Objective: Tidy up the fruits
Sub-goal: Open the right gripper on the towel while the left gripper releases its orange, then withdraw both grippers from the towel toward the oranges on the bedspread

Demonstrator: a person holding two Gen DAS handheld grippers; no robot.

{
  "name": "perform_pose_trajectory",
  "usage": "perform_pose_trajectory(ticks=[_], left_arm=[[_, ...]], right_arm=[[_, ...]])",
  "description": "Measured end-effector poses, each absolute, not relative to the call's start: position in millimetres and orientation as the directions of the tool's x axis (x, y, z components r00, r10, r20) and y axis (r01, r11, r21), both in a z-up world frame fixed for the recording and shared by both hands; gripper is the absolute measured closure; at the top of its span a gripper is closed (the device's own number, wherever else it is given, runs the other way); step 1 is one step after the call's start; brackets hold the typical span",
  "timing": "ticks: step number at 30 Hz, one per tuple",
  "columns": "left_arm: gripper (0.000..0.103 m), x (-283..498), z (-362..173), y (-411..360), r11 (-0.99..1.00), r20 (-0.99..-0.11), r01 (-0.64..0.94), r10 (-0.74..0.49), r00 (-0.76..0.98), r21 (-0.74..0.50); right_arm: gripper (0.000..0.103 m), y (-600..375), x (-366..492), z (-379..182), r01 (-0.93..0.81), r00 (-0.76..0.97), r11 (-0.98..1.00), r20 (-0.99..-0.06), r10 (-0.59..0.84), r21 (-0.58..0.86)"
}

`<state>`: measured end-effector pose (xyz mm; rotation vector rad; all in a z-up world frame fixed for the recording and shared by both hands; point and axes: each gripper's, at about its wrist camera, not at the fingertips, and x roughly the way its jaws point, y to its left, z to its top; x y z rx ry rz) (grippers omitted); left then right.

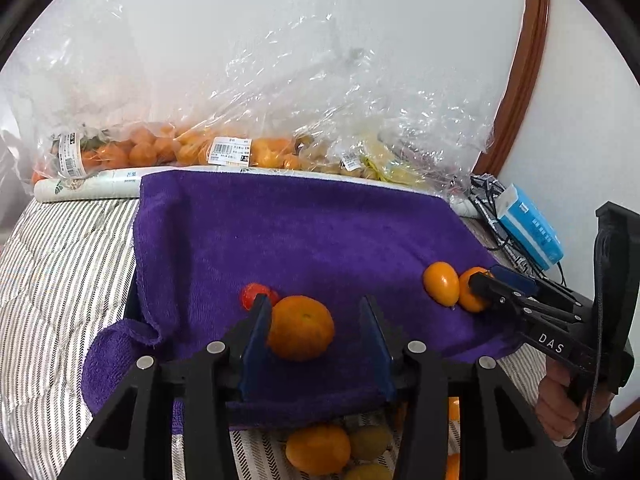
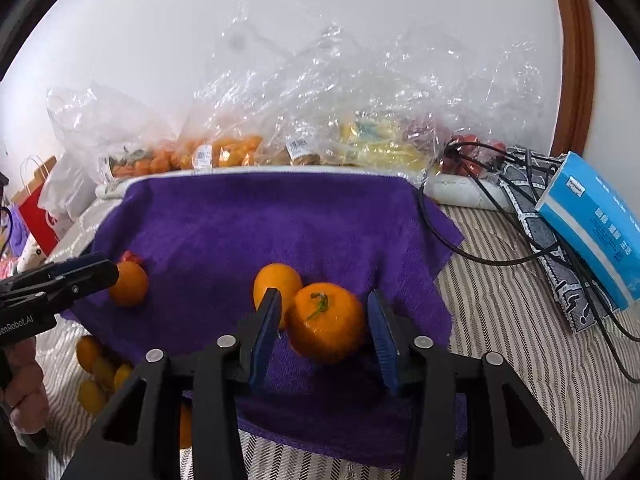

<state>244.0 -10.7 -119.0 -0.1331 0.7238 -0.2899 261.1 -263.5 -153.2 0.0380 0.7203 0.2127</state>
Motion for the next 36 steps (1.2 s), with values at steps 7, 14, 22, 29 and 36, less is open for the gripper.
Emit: perform_pose_trajectory(ticks=[7, 14, 22, 29, 36], left_arm=[[0.059, 238.8, -113.7, -10.5, 0.953, -0.610, 0.211, -0.302, 0.732, -0.219], [0.059, 228.3, -111.9, -13.2, 0.964, -0.606, 0.182, -0.265, 0.750, -0.196], [0.058, 188.6, -112.9, 21.5, 0.969, -0.589, 0.129, -0.231, 0.774, -0.210], [0.058, 155.2, -123.8, 49.8, 0.971, -0.604, 0.061, -0.191, 0.774, -0.230], [0.057, 156.9, -128.9, 62.2, 0.967, -0.627, 0.003, -0.167, 0.760, -0.254]], right_arm=[[0.048, -260.6, 255.8, -146.8, -0.183, 0.756, 0.978, -0.622, 0.204, 0.097], [0.048, -254.4, 239.7, -130.1, -0.184, 0.776, 0.978, -0.597, 0.204, 0.095], [0.048, -235.7, 189.2, -118.6, -0.179, 0.751, 0.977, -0.625, 0.211, 0.115], [0.048, -218.3, 150.6, -129.5, -0.196, 0.700, 0.970, -0.672, 0.242, 0.146], [0.048, -200.7, 131.4, -145.9, -0.205, 0.653, 0.962, -0.706, 0.273, 0.183]])
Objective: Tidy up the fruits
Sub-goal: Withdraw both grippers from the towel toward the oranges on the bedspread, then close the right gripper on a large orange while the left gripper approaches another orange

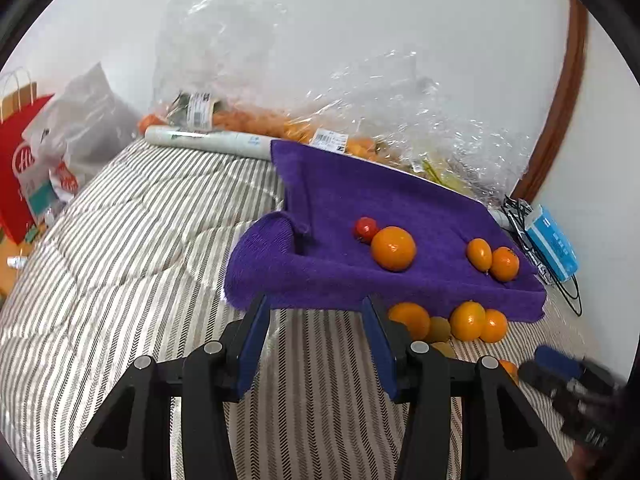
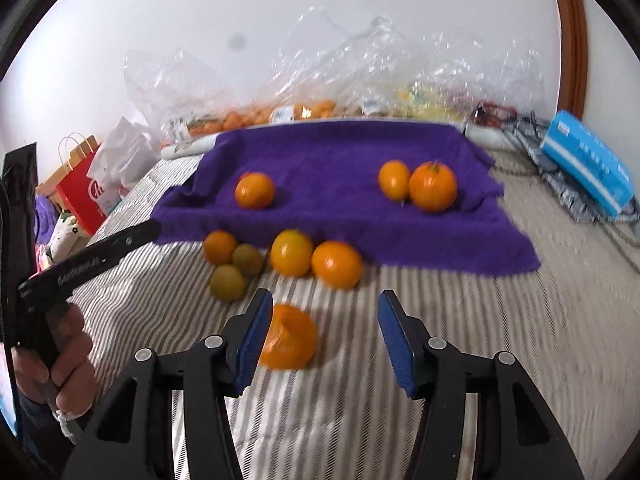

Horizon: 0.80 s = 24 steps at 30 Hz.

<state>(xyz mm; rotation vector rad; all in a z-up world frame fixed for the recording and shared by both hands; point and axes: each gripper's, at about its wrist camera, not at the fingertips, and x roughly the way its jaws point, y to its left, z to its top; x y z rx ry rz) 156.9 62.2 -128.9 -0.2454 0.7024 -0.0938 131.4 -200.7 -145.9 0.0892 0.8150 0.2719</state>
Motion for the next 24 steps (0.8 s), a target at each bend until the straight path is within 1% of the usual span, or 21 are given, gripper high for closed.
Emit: perform_pose_trajectory(ticks=[3, 8, 12, 16, 18, 19, 21, 24], left_arm=[[0.057, 155.5, -127.2, 63.3, 0.962, -0.619, 0.010, -0.183, 0.764, -0.272], [0.057, 152.5, -126.5, 59.1, 0.965, -0.616, 0.029, -0.189, 0.765, -0.260], [0.057, 153.2, -127.6, 59.6, 0.965, -0.621, 0.024, -0.187, 0.761, -0.260], [0.057, 154.1, -128.1, 64.1, 0.956, -0.620, 0.027, -0.210, 0.756, -0.291], [0.056, 155.0, -128.6, 63.9, 0.950, -0.619, 0.043, -0.236, 0.749, -0.310], [0.056, 155.8, -129.5, 62.8, 0.948, -0.623, 0.052, -0.247, 0.742, -0.314], [0.056, 156.2, -130.4, 60.5, 0.951, -0.629, 0.054, -0.244, 0.739, -0.305], [0.056, 154.7, -129.3, 59.0, 0.951, -0.620, 0.062, -0.246, 0.745, -0.302]], right_arm=[[0.048, -196.8, 123.9, -149.6, -0.209, 0.641, 0.955, -0.708, 0.296, 0.210], [0.048, -186.0, 119.1, -153.8, -0.231, 0.618, 0.948, -0.720, 0.316, 0.218], [0.048, -173.1, 122.2, -159.0, -0.242, 0.623, 0.956, -0.729, 0.283, 0.164], [0.048, -171.8, 129.0, -165.2, -0.239, 0.615, 0.956, -0.736, 0.284, 0.170], [0.049, -168.9, 133.9, -170.6, -0.237, 0.591, 0.959, -0.761, 0.267, 0.152], [0.052, -168.2, 134.9, -172.0, -0.240, 0.582, 0.959, -0.768, 0.267, 0.152], [0.060, -166.6, 134.7, -171.0, -0.239, 0.593, 0.962, -0.764, 0.254, 0.135], [0.060, -165.4, 134.4, -170.0, -0.250, 0.596, 0.960, -0.761, 0.255, 0.126]])
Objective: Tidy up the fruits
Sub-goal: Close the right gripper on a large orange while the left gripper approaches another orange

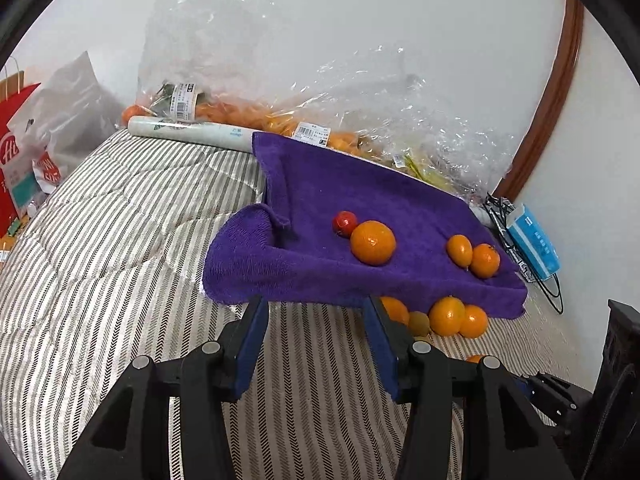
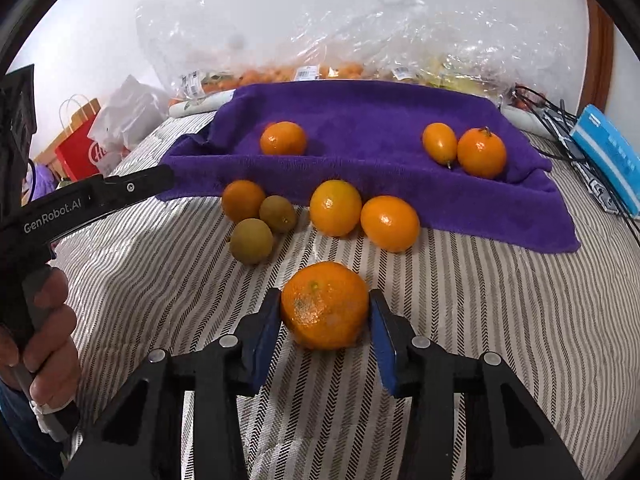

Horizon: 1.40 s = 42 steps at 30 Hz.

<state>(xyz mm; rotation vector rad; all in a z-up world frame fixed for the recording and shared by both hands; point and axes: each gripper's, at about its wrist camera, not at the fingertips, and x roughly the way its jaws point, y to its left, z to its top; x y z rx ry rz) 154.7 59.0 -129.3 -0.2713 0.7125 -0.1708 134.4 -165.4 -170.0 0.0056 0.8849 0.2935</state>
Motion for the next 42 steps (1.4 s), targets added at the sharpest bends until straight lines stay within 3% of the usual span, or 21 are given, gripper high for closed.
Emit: perform_pose_trajectory(ticks=[10, 18, 30, 38, 42], left_arm=[[0.056, 157.0, -131.5, 57.5, 0.946, -0.624, 0.075, -0.266, 0.735, -0.314], [0.056, 158.9, -134.4, 53.8, 0.956, -0.633, 0.069, -0.242, 0.735, -0.286], [0.056, 162.7, -137.9, 48.6, 0.964, -0.644, 0.072, -0.226, 0.731, -0.256], [0.056, 162.4, -137.0, 47.2, 0.963, -0.636, 0.086, -0.236, 0.735, -0.257], [0.056, 163.7, -138.2, 44.3, 0.963, -0.641, 0.095, -0.240, 0.729, -0.251]], right_arm=[[0.060, -195.8, 131.6, -147.4, -0.206, 0.678, 0.972, -0.699, 0.227, 0.115], [0.060, -231.0, 138.8, -154.9, -0.135, 0.680, 0.982, -0.709, 0.188, 0.131], [0.060, -226.2, 138.2, -162.2, -0.196, 0.678, 0.975, -0.704, 0.211, 0.103], [0.060, -244.5, 148.0, -165.3, -0.195, 0.663, 0.959, -0.693, 0.284, 0.206], [0.060, -246.2, 149.5, -162.9, -0.191, 0.682, 0.970, -0.691, 0.240, 0.148]])
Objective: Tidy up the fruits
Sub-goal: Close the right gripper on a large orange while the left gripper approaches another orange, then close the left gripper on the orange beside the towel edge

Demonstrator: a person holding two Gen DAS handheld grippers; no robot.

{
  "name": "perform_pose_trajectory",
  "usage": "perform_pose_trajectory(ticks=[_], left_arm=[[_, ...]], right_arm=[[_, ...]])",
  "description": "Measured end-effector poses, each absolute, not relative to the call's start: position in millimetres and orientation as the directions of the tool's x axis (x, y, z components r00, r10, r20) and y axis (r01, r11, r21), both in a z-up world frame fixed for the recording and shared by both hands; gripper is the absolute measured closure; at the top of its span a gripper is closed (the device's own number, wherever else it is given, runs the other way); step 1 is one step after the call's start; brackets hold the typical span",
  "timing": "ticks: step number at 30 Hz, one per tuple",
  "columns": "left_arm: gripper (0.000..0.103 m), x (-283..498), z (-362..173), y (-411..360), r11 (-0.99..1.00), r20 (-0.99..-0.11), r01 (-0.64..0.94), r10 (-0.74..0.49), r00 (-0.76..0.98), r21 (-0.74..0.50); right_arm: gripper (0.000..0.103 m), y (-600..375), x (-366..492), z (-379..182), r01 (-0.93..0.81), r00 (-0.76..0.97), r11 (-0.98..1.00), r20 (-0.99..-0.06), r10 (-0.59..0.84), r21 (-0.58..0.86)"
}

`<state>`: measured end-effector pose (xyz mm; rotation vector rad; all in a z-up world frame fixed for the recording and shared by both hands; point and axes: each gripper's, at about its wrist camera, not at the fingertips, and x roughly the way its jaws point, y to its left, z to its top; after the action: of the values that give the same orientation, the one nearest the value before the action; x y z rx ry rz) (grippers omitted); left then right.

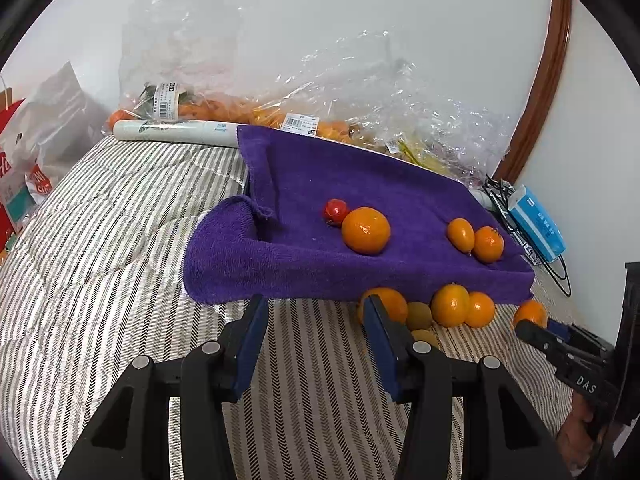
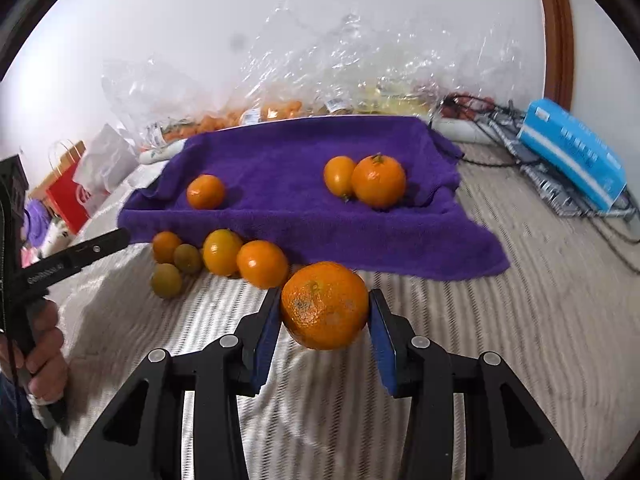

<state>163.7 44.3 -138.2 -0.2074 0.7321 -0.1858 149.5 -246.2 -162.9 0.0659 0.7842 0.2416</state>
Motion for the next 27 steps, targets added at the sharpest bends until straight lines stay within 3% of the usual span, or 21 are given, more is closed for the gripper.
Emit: perform_pose_trajectory(ticks=[22, 27], left_arm=[[0.056, 165.8, -140.6, 45.3, 0.954, -0.633, 0.105, -0.266, 0.727, -0.280], [0.056, 164.9, -137.8, 33.4, 0.943, -0.631, 0.178, -0.322, 0.705, -0.282]], right_arm=[[0.060, -259.0, 153.9, -165.4, -0.205, 0.668, 0.948, -0.673, 0.317, 0.243], [0.060, -259.1, 153.1, -164.5, -0.208, 0.671, 0.948, -0.670, 0.318, 0.241]])
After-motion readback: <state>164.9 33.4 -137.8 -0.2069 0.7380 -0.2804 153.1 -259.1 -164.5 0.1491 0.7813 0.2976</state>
